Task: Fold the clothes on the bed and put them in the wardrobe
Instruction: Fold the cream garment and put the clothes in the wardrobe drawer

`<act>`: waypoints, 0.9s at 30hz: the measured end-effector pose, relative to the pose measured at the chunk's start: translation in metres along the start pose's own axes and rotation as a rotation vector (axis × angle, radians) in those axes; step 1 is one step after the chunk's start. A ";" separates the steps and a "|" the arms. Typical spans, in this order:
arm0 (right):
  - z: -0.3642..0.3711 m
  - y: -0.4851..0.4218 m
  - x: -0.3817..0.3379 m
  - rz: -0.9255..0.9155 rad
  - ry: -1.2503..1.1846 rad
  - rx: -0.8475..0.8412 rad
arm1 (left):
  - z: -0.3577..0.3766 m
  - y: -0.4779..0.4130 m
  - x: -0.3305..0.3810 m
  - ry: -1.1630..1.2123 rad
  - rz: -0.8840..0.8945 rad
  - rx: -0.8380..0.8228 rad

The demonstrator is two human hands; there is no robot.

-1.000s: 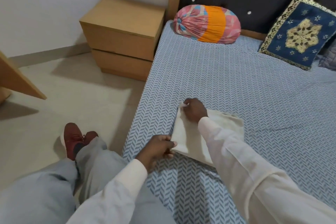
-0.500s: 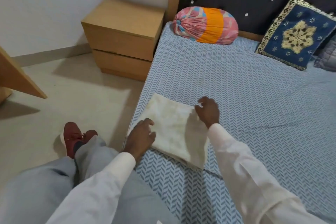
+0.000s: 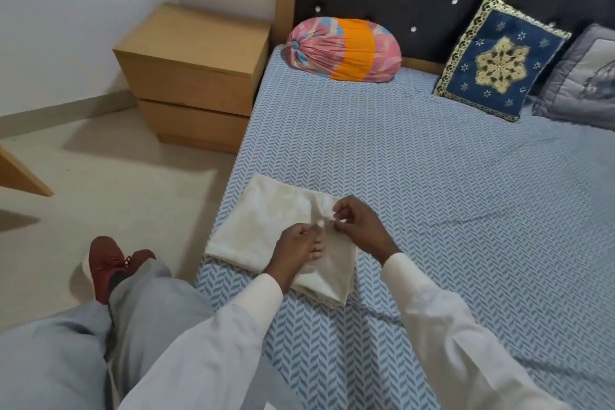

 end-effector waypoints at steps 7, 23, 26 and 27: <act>-0.002 -0.006 0.015 0.111 -0.167 -0.114 | -0.027 -0.002 -0.017 0.167 -0.097 0.212; -0.014 -0.027 0.067 0.540 -0.237 0.253 | -0.030 0.011 0.005 0.304 0.020 0.057; -0.007 -0.024 0.066 0.493 -0.414 0.260 | -0.026 0.011 0.013 0.345 0.053 0.017; -0.003 -0.021 0.066 0.487 -0.440 0.251 | -0.023 0.011 0.016 0.357 0.063 -0.002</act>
Point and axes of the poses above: each hand's wrist, its own y-axis away from the middle knuckle, its own z-axis out of the palm, x = y × z, the point moved 9 cm from there along -y, towards the middle knuckle, and after that the axes turned 12 degrees about -x, right-handed, at the moved point
